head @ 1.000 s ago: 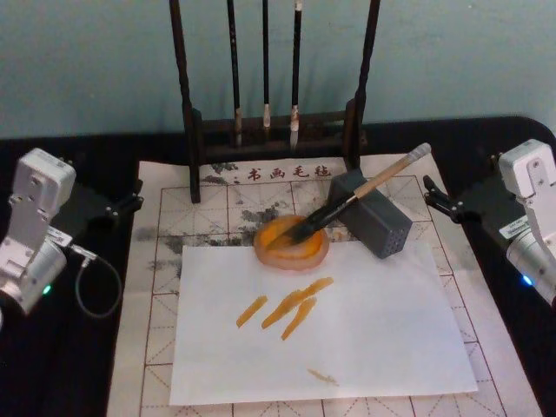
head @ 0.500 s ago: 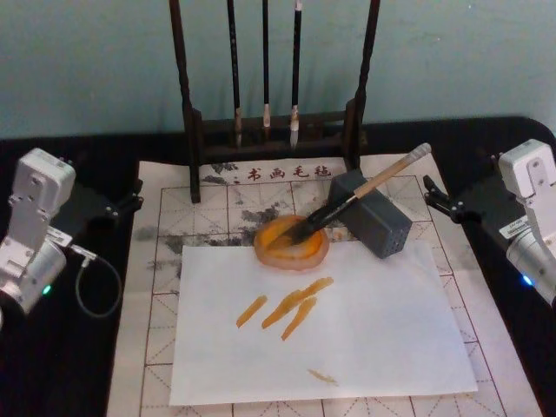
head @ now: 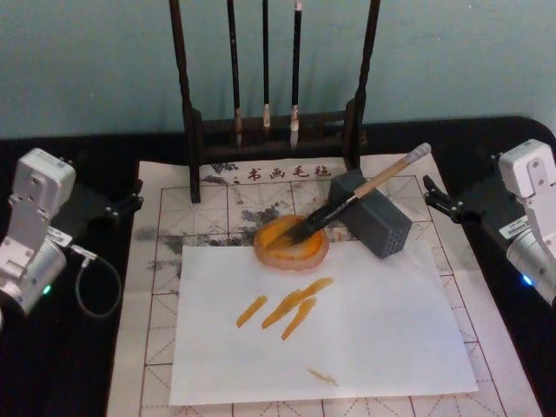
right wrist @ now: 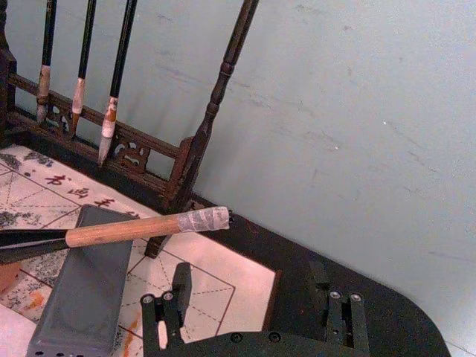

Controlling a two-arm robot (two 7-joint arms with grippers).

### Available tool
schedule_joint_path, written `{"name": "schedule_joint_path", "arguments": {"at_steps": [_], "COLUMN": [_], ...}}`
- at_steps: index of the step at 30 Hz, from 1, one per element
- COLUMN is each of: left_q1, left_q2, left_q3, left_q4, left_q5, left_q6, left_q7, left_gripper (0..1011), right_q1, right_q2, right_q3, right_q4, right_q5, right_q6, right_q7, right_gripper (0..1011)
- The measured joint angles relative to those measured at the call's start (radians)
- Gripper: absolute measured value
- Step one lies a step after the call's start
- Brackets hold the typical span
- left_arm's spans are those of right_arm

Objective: Pick up the brush from the inkstone, write on the paper, then place the brush back to its original position.

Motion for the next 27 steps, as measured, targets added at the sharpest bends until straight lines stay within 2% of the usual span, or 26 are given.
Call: {"name": "schedule_joint_path", "arguments": {"at_steps": [4,10,14,15,16,18,19,27], "left_q1": [0.000,0.000,0.000,0.000,0.000,0.000,0.000,0.000], "left_q2": [0.000,0.000,0.000,0.000,0.000,0.000,0.000,0.000], "left_q3": [0.000,0.000,0.000,0.000,0.000,0.000,0.000,0.000], "left_q4": [0.000,0.000,0.000,0.000,0.000,0.000,0.000,0.000], "left_q5": [0.000,0.000,0.000,0.000,0.000,0.000,0.000,0.000], "left_q6": [0.000,0.000,0.000,0.000,0.000,0.000,0.000,0.000], "left_q7": [0.000,0.000,0.000,0.000,0.000,0.000,0.000,0.000], "left_gripper": [1001,1001,1001,1001,1001,1001,1001,1001], "right_q1": [-0.004,-0.015,-0.030,-0.038,-0.038,-0.049,-0.056,-0.073], "right_q2": [-0.005,-0.012,-0.015,-0.016,-0.016,-0.017,-0.019,-0.042], "right_q3": [0.014,0.045,0.074,0.087,0.087,0.107,0.120,0.178], "right_q4": [0.000,-0.011,-0.026,-0.034,-0.034,-0.047,-0.053,-0.071], "right_q5": [0.004,0.055,0.107,0.134,0.134,0.175,0.209,0.359], "right_q6": [-0.002,0.005,0.023,0.036,0.036,0.059,0.080,0.190], "right_q7": [0.010,0.057,0.100,0.117,0.117,0.144,0.165,0.256], "right_gripper": [1002,1002,1003,1003,1002,1003,1002,1002]}}
